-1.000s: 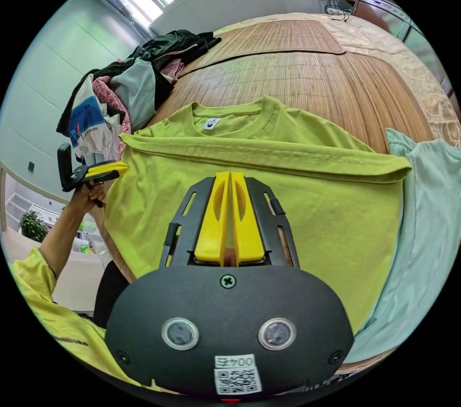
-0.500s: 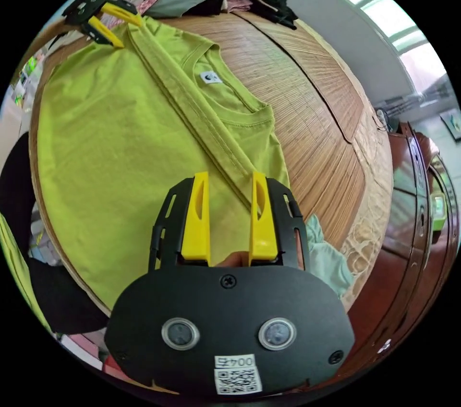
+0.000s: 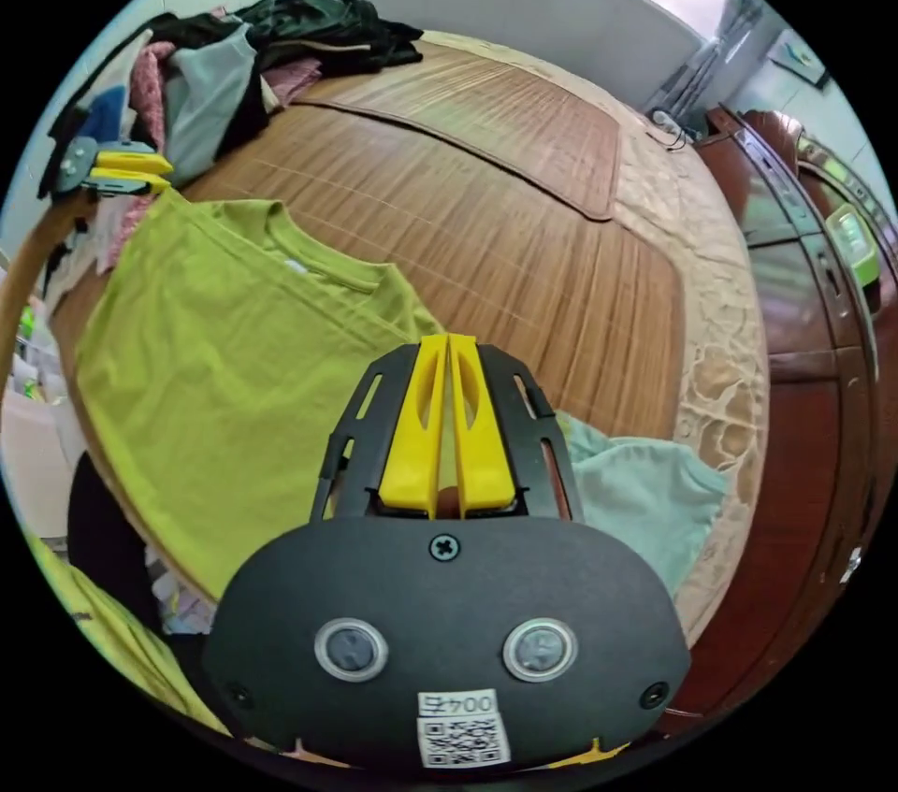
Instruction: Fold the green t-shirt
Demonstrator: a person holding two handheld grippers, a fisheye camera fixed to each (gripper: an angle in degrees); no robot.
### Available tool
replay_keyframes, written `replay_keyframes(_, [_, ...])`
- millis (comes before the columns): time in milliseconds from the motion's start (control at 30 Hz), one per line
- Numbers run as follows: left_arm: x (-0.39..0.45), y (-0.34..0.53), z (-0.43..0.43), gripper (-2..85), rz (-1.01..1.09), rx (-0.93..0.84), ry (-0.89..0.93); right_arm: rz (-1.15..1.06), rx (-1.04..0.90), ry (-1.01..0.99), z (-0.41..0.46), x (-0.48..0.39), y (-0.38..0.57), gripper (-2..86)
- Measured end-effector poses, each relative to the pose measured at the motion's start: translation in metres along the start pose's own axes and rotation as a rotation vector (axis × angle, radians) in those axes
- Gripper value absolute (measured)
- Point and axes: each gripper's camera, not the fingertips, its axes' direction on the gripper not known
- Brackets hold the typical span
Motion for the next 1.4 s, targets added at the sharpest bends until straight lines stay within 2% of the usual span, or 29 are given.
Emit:
replay_keyframes(133, [0.005,0.130,-0.063,4.4,-0.056,0.115,0.094,-0.015,-0.098,-0.254,-0.032,-0.054,0.085,4.2])
replay_keyframes(233, [0.030,0.246,-0.089,3.5,-0.068,0.099,0.095,0.041,-0.200,-0.253,-0.034,-0.096,0.164,3.4])
replay_keyframes(367, [0.061,0.373,-0.100,3.2,-0.108,0.087,0.106,0.178,-0.227,-0.209,-0.024,-0.119,0.234,0.0])
replay_keyframes(400, [0.063,0.384,-0.100,3.2,-0.118,0.090,0.119,0.200,-0.252,-0.206,-0.014,-0.126,0.246,-0.2])
replay_keyframes(467, [0.067,0.410,-0.101,3.6,-0.135,0.112,0.141,0.243,-0.167,-0.181,-0.017,-0.131,0.257,-0.5])
replay_keyframes(900, [0.060,0.380,-0.124,7.8,0.052,0.097,0.103,0.313,-0.104,0.028,-0.038,-0.175,0.268,-0.4])
replay_keyframes(1067, [0.040,0.377,-0.131,7.6,0.062,0.080,0.131,0.389,-0.033,-0.033,-0.051,-0.166,0.287,1.1])
replay_keyframes(1267, [0.022,0.388,-0.148,6.9,0.035,0.125,0.163,0.453,0.032,-0.236,-0.078,-0.162,0.303,12.5])
replay_keyframes(1400, [0.014,0.392,-0.160,6.2,0.020,0.144,0.169,0.434,0.116,-0.144,-0.114,-0.181,0.316,10.9])
